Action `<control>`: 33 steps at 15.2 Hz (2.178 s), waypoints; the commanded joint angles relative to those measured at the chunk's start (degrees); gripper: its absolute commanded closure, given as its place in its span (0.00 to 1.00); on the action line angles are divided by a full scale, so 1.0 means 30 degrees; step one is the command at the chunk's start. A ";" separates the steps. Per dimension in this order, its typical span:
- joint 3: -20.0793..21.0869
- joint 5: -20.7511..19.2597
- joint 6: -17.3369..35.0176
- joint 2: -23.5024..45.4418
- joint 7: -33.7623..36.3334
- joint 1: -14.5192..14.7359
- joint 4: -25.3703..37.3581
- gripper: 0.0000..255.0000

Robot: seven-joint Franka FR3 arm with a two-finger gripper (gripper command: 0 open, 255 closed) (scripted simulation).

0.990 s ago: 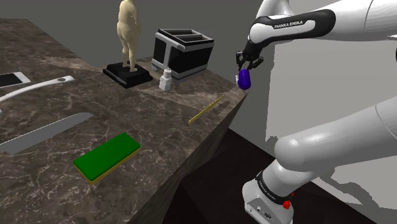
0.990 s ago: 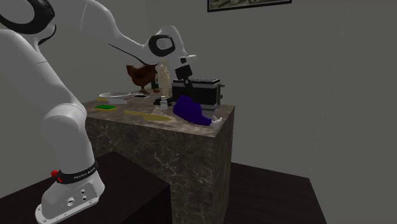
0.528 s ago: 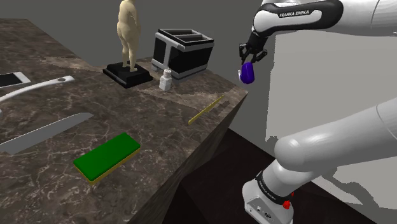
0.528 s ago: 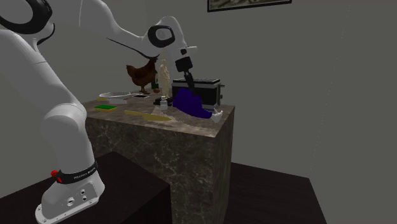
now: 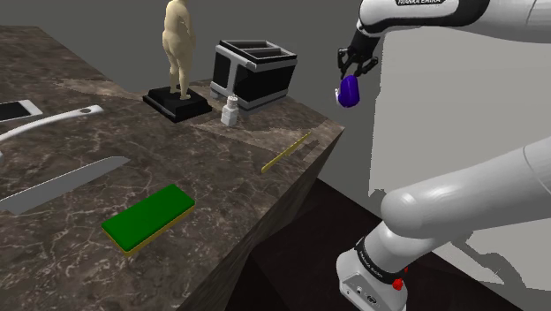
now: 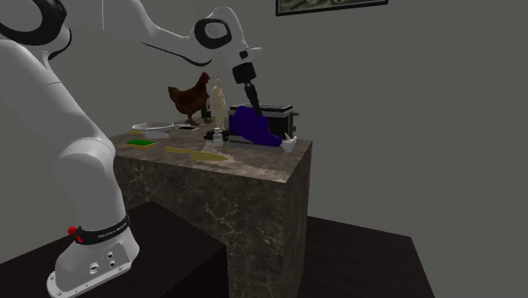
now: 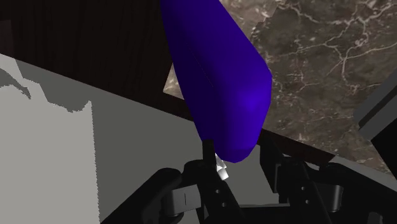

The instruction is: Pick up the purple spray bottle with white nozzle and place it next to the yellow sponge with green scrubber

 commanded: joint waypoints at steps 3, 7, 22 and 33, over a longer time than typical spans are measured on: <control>0.0042 0.0111 -0.1040 0.0065 -0.0221 0.0029 0.1119 1.00; 0.0063 0.0196 -0.2025 0.0185 -0.0455 0.0037 0.2247 1.00; 0.0196 0.0364 -0.5792 0.1228 -0.1272 0.0022 0.7137 1.00; 0.0364 0.0311 -0.8773 0.2680 -0.1854 -0.0010 1.1619 1.00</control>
